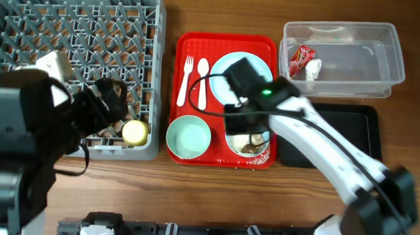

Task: Sort waste into correct bins and load items into the dishwasher rack
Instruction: 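Grasp the blue bowl with food scraps using the right gripper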

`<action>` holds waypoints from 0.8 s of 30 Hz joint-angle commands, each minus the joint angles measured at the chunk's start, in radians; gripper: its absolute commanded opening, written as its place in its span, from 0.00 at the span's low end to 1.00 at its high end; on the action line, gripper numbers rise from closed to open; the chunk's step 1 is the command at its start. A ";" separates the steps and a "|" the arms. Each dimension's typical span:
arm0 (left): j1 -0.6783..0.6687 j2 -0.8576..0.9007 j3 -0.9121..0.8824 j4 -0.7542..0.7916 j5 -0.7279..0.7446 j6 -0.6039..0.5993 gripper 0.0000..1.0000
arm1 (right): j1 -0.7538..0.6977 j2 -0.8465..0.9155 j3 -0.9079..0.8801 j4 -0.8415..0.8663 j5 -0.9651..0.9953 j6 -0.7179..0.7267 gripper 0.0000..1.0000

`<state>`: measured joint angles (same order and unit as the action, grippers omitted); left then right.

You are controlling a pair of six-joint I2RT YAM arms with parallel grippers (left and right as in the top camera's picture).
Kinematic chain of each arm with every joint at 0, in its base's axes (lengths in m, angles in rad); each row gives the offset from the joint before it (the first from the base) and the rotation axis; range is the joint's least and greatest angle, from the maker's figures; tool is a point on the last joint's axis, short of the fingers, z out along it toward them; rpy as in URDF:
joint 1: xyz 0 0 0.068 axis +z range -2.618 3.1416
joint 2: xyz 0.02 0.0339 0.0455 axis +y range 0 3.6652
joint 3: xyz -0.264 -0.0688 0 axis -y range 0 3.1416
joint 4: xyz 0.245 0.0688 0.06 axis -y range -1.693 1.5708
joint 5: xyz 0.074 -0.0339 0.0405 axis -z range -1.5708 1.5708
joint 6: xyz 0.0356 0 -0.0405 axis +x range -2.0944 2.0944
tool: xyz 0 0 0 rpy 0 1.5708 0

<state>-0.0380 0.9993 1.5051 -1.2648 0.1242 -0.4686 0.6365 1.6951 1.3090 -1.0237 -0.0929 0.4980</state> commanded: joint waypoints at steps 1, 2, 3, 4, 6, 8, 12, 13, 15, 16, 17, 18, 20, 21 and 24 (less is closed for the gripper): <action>0.004 -0.024 0.014 -0.002 -0.017 0.020 1.00 | 0.032 0.121 0.005 0.011 0.026 0.049 0.43; 0.004 -0.026 0.014 -0.009 -0.017 0.020 1.00 | 0.034 0.146 0.005 0.017 0.026 0.056 0.43; 0.004 -0.026 0.014 -0.014 -0.017 0.020 1.00 | 0.034 0.169 0.005 0.026 0.026 0.063 0.42; 0.004 -0.026 0.014 -0.019 -0.017 0.019 1.00 | 0.034 0.196 0.005 0.037 0.026 0.064 0.41; 0.004 -0.024 0.014 -0.026 -0.017 0.019 1.00 | 0.034 0.225 0.005 0.052 0.026 0.063 0.34; 0.004 -0.024 0.014 -0.027 -0.017 0.019 1.00 | 0.034 0.248 0.005 0.074 0.026 0.064 0.19; 0.004 -0.024 0.014 -0.027 -0.017 0.020 1.00 | 0.034 0.261 0.005 0.106 0.018 0.108 0.04; 0.004 -0.024 0.014 -0.027 -0.017 0.019 1.00 | 0.034 0.261 0.005 0.107 0.019 0.113 0.04; 0.004 -0.024 0.014 -0.027 -0.017 0.019 1.00 | 0.032 0.259 0.005 0.106 0.019 0.115 0.04; 0.004 -0.024 0.014 -0.027 -0.017 0.019 1.00 | 0.030 0.254 0.005 0.102 0.018 0.115 0.04; 0.004 -0.024 0.014 -0.027 -0.017 0.020 1.00 | 0.026 0.246 0.006 0.097 0.014 0.116 0.04; 0.004 -0.024 0.014 -0.027 -0.017 0.019 1.00 | 0.022 0.232 0.006 0.090 0.011 0.116 0.05; 0.004 -0.024 0.014 -0.027 -0.017 0.020 1.00 | 0.012 0.190 0.006 0.080 0.006 0.114 0.04; 0.004 -0.024 0.014 -0.027 -0.017 0.019 1.00 | 0.003 0.151 0.006 0.079 -0.019 0.103 0.05; 0.004 -0.024 0.014 -0.027 -0.017 0.019 1.00 | -0.044 0.006 0.006 0.076 -0.087 0.071 0.04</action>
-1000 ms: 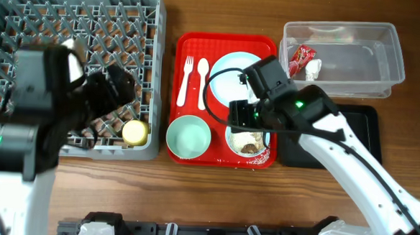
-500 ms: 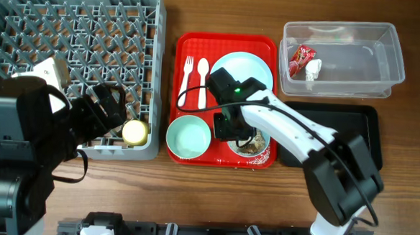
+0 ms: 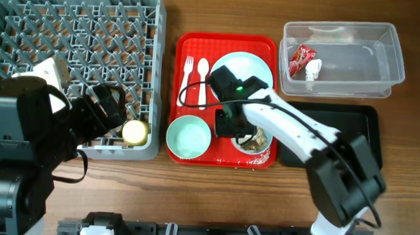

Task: Sort waste into correct bins and load items into the dishwasher rack
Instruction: 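Grasp the blue bowl with food scraps using the right gripper, then tip the blue bowl over the black tray to dump the scraps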

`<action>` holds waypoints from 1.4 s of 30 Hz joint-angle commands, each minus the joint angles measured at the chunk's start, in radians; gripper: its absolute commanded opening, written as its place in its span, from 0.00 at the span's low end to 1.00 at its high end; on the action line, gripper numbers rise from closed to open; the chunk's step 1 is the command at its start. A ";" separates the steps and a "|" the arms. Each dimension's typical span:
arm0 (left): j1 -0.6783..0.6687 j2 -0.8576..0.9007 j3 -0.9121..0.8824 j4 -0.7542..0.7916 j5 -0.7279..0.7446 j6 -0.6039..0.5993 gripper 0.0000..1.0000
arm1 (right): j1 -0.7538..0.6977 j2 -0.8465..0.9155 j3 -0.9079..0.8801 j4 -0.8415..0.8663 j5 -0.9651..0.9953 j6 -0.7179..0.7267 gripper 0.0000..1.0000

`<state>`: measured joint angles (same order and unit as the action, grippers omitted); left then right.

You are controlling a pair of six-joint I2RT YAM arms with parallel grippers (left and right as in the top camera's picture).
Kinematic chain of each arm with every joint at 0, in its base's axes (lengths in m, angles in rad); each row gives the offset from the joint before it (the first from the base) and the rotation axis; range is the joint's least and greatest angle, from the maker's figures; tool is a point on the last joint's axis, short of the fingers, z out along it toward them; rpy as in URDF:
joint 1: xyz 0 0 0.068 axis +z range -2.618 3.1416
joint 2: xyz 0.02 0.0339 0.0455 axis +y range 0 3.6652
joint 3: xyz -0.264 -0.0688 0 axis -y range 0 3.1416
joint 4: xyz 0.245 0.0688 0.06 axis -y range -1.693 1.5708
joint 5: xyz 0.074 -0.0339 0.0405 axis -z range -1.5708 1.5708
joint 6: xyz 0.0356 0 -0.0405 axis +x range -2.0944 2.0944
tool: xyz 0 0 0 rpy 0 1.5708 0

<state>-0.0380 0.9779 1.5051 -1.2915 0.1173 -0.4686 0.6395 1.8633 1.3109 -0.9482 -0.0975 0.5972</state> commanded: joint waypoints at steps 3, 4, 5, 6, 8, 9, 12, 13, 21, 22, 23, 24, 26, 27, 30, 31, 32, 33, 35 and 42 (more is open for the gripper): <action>0.004 -0.003 0.014 0.000 -0.010 0.019 1.00 | -0.122 -0.268 0.003 -0.009 -0.145 -0.071 0.04; 0.004 -0.003 0.014 0.000 -0.010 0.019 1.00 | -0.169 -0.305 0.003 -0.024 -0.192 -0.104 0.04; 0.004 -0.003 0.014 0.000 -0.010 0.019 1.00 | -0.203 -0.324 0.003 -0.040 -0.221 -0.130 0.04; 0.004 -0.003 0.014 0.000 -0.010 0.019 1.00 | -0.239 -0.339 0.003 -0.060 -0.254 -0.160 0.04; 0.004 -0.003 0.014 0.000 -0.010 0.019 1.00 | -0.322 -0.357 0.003 -0.104 -0.355 -0.261 0.04; 0.004 -0.003 0.014 0.000 -0.010 0.019 1.00 | -0.375 -0.358 0.003 -0.128 -0.440 -0.331 0.05; 0.004 -0.003 0.014 0.000 -0.010 0.019 1.00 | -0.549 -0.351 -0.012 -0.212 -0.700 -0.563 0.04; 0.004 -0.003 0.014 0.000 -0.010 0.019 1.00 | -0.592 -0.351 -0.029 -0.224 -0.742 -0.606 0.04; 0.004 -0.003 0.014 0.000 -0.010 0.019 1.00 | -0.903 -0.347 -0.350 -0.073 -1.045 -0.821 0.04; 0.004 -0.003 0.014 0.000 -0.010 0.019 1.00 | -0.937 -0.346 -0.401 -0.008 -1.080 -0.822 0.04; 0.004 -0.003 0.014 0.000 -0.010 0.019 1.00 | -0.969 -0.347 -0.450 0.055 -1.117 -0.825 0.04; 0.004 -0.003 0.014 0.000 -0.010 0.019 1.00 | -0.995 -0.347 -0.483 0.098 -1.139 -0.832 0.04; 0.004 -0.003 0.014 0.000 -0.010 0.019 1.00 | -1.046 -0.347 -0.541 0.174 -1.180 -0.844 0.04; 0.004 -0.003 0.014 0.000 -0.010 0.019 1.00 | -1.074 -0.347 -0.562 0.196 -1.207 -0.863 0.04; 0.004 -0.003 0.014 0.000 -0.010 0.019 1.00 | -1.161 -0.347 -0.587 0.188 -1.355 -0.970 0.04; 0.004 -0.003 0.014 0.000 -0.010 0.019 1.00 | -1.181 -0.347 -0.587 0.188 -1.392 -0.985 0.04; 0.004 -0.003 0.014 0.000 -0.010 0.019 1.00 | -1.202 -0.347 -0.587 0.189 -1.429 -0.991 0.04; 0.004 -0.003 0.014 0.000 -0.010 0.019 1.00 | -1.213 -0.347 -0.587 0.190 -1.444 -0.998 0.05; 0.004 -0.003 0.014 0.000 -0.010 0.019 1.00 | -1.217 -0.347 -0.587 0.188 -1.453 -1.014 0.04; 0.004 -0.003 0.014 0.000 -0.010 0.019 1.00 | -1.186 -0.354 -0.586 0.179 -1.509 -1.051 0.04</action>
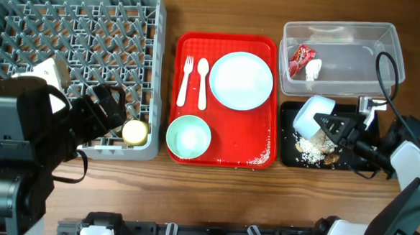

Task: Sort waste into correct bins and load items into the dishwasher rack
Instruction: 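Tip the blue bowl over the black tray to dump the scraps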

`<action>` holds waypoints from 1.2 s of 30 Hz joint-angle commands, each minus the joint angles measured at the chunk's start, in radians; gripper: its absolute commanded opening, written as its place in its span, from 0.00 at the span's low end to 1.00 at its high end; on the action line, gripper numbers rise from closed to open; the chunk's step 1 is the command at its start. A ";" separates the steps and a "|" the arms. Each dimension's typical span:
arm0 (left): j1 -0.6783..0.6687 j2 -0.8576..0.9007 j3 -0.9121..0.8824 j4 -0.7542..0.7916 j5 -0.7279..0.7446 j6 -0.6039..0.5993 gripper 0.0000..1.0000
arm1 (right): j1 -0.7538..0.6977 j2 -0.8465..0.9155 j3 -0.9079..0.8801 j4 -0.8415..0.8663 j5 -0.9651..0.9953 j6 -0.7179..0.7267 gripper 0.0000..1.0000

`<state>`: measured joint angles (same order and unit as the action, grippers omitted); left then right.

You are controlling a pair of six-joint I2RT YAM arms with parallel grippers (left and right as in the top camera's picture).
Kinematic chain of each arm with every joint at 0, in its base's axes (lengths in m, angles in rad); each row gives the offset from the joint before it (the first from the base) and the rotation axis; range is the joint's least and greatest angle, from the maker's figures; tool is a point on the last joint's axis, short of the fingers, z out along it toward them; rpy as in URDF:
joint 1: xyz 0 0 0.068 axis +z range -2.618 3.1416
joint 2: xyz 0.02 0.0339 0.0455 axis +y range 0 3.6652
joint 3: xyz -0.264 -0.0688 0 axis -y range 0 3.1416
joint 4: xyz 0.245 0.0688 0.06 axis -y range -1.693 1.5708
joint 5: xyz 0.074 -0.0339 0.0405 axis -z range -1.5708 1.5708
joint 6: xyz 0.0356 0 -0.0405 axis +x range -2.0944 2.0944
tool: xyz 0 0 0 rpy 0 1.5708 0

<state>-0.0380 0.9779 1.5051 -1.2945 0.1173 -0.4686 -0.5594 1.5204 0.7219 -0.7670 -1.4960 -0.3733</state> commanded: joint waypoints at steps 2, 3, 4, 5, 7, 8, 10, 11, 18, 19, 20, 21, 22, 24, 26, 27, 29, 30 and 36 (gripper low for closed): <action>0.004 -0.003 0.014 0.003 -0.010 0.019 1.00 | 0.013 -0.011 0.003 0.080 0.021 0.080 0.04; 0.004 -0.003 0.014 0.003 -0.010 0.019 1.00 | 0.014 -0.013 0.003 0.068 -0.008 0.115 0.04; 0.004 -0.003 0.014 0.003 -0.010 0.019 1.00 | 0.018 -0.021 0.003 0.020 -0.079 0.045 0.04; 0.004 -0.003 0.014 0.003 -0.010 0.019 1.00 | 0.020 -0.028 0.003 -0.004 -0.097 -0.023 0.04; 0.004 -0.003 0.014 0.003 -0.010 0.019 1.00 | 0.022 -0.034 0.003 0.042 0.018 0.035 0.04; 0.004 -0.003 0.014 0.003 -0.010 0.019 1.00 | 0.023 -0.034 0.003 0.047 0.017 0.105 0.04; 0.004 -0.003 0.014 0.003 -0.010 0.019 1.00 | 0.037 -0.050 0.003 0.008 -0.031 -0.007 0.04; 0.004 -0.003 0.014 0.003 -0.010 0.019 1.00 | 0.043 -0.051 0.003 0.034 0.042 0.035 0.04; 0.004 -0.003 0.014 0.003 -0.010 0.019 1.00 | 0.098 -0.090 0.005 0.032 0.035 0.135 0.04; 0.004 -0.003 0.014 0.003 -0.010 0.019 1.00 | 0.109 -0.103 0.012 -0.023 -0.090 0.049 0.04; 0.004 -0.003 0.014 0.003 -0.010 0.019 1.00 | 0.117 -0.117 0.026 -0.031 -0.101 0.042 0.04; 0.004 -0.003 0.014 0.003 -0.010 0.019 1.00 | 0.124 -0.132 0.044 -0.024 -0.047 0.070 0.04; 0.004 -0.003 0.014 0.003 -0.010 0.019 1.00 | 0.131 -0.148 0.065 -0.019 0.034 0.144 0.04; 0.004 -0.003 0.014 0.003 -0.010 0.019 1.00 | 0.149 -0.193 0.116 -0.049 0.185 0.251 0.04; 0.004 -0.003 0.014 0.003 -0.010 0.019 1.00 | 0.184 -0.257 0.183 -0.102 0.360 0.296 0.04; 0.004 -0.003 0.014 0.003 -0.010 0.019 1.00 | 0.214 -0.292 0.216 -0.122 0.463 0.321 0.04; 0.004 -0.003 0.014 0.003 -0.010 0.019 1.00 | 0.305 -0.366 0.269 -0.151 0.687 0.377 0.04; 0.004 -0.003 0.014 0.003 -0.010 0.019 1.00 | 0.366 -0.400 0.287 -0.158 0.800 0.413 0.04; 0.004 -0.003 0.014 0.003 -0.010 0.019 1.00 | 0.838 -0.434 0.284 -0.146 1.300 0.662 0.05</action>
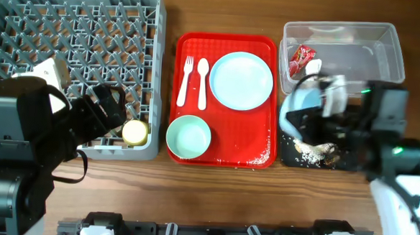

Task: Sort waste into correct bins and load items into the dishwasher rack
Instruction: 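Tip the blue bowl over the black tray to dump the scraps, then set the empty blue bowl back on the red tray with the right gripper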

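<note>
My right gripper [324, 108] is shut on a pale blue bowl [299, 108], held tipped on its side over the black tray [341, 162]. Food scraps [315, 147] lie on that tray below the bowl. The red tray [222, 154] carries a round plate [241, 79], a green bowl [189, 136], a fork [185, 80] and a spoon [202, 81]. The grey dishwasher rack [78, 24] holds a yellow cup [135, 132] at its front right corner. My left gripper [108, 103] hovers over the rack beside the cup; its jaws are too dark to read.
A clear plastic bin [357, 53] at the back right holds a red wrapper and white scrap [303, 62]. Crumbs dot the red tray's front right corner [260, 159]. My left arm's body covers the rack's front left part.
My right arm now stands over the black tray instead of reaching in from the right. The tipped bowl sits slightly further left. The left arm has not moved.
My right gripper was over a small bowl of scraps at the red tray's front right, then down at it. Then it held the bowl tipped over the black tray with scraps fallen there. Now the bowl is still held tipped there.
</note>
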`<action>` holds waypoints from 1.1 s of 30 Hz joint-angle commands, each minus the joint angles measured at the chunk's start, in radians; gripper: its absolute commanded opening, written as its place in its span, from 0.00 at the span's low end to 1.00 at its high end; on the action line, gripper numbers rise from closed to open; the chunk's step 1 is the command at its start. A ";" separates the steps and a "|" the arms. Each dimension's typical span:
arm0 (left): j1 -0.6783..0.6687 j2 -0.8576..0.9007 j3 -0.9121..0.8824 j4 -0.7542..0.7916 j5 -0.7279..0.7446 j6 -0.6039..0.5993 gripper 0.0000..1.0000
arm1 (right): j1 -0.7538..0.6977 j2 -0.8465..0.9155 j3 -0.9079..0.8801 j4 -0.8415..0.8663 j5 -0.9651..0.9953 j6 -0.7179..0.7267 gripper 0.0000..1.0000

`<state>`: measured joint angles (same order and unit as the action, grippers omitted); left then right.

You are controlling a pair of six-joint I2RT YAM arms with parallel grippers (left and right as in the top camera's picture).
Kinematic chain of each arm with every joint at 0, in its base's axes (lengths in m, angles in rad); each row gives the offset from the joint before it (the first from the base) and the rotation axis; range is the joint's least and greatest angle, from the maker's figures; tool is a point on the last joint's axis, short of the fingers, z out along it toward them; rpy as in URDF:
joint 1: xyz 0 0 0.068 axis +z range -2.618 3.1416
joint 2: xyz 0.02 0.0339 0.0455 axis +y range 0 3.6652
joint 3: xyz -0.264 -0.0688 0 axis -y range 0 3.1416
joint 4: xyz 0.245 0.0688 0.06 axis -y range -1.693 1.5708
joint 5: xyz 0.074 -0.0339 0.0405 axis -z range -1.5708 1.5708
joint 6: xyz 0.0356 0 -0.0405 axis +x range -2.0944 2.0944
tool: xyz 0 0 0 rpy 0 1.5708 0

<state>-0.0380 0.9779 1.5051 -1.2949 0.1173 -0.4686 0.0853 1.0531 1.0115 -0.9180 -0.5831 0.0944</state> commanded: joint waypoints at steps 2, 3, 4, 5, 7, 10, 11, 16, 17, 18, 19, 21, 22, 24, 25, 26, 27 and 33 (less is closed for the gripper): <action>0.004 -0.003 0.014 0.003 -0.010 0.019 1.00 | 0.337 0.101 -0.014 0.032 0.494 0.257 0.04; 0.004 -0.003 0.014 0.003 -0.010 0.019 1.00 | 0.392 0.142 -0.015 0.048 0.520 0.278 0.04; 0.004 -0.003 0.014 0.003 -0.010 0.019 1.00 | 0.439 0.188 -0.015 0.070 0.537 0.293 0.04; 0.004 -0.003 0.014 0.003 -0.010 0.019 1.00 | 0.481 0.237 -0.015 0.095 0.547 0.309 0.04; 0.004 -0.003 0.014 0.003 -0.010 0.019 1.00 | 0.539 0.349 -0.015 0.137 0.589 0.373 0.04; 0.004 -0.003 0.014 0.003 -0.010 0.019 1.00 | 0.555 0.487 -0.015 0.173 0.574 0.413 0.04; 0.004 -0.003 0.014 0.003 -0.010 0.019 1.00 | 0.555 0.497 -0.015 0.181 0.570 0.408 0.04; 0.004 -0.003 0.014 0.003 -0.010 0.019 1.00 | 0.557 0.502 -0.012 0.222 0.522 0.336 0.48; 0.004 -0.003 0.014 0.003 -0.010 0.019 1.00 | 0.557 0.502 -0.010 0.222 0.523 0.333 0.57; 0.004 -0.003 0.014 0.003 -0.010 0.019 1.00 | 0.557 0.500 -0.006 0.221 0.523 0.327 0.62; 0.004 -0.003 0.014 0.003 -0.010 0.019 1.00 | 0.557 0.493 0.006 0.214 0.523 0.325 0.64; 0.004 -0.003 0.014 0.003 -0.010 0.019 1.00 | 0.557 0.467 0.033 0.206 0.523 0.326 0.65; 0.004 -0.003 0.014 0.003 -0.010 0.019 1.00 | 0.557 0.440 0.055 0.204 0.523 0.323 0.65; 0.004 -0.003 0.014 0.003 -0.010 0.019 1.00 | 0.557 0.385 0.098 0.207 0.516 0.293 0.65; 0.004 -0.003 0.014 0.003 -0.010 0.019 1.00 | 0.557 0.348 0.130 0.206 0.502 0.259 0.66; 0.004 -0.003 0.014 0.003 -0.010 0.019 1.00 | 0.557 0.318 0.156 0.206 0.492 0.231 0.71; 0.004 -0.003 0.014 0.003 -0.010 0.019 1.00 | 0.557 0.294 0.174 0.207 0.489 0.214 0.85; 0.004 -0.003 0.014 0.003 -0.010 0.019 1.00 | 0.557 0.146 0.200 0.222 0.426 0.398 1.00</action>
<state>-0.0380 0.9779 1.5051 -1.2945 0.1169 -0.4683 0.6373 1.2434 1.2072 -0.6857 -0.1032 0.3805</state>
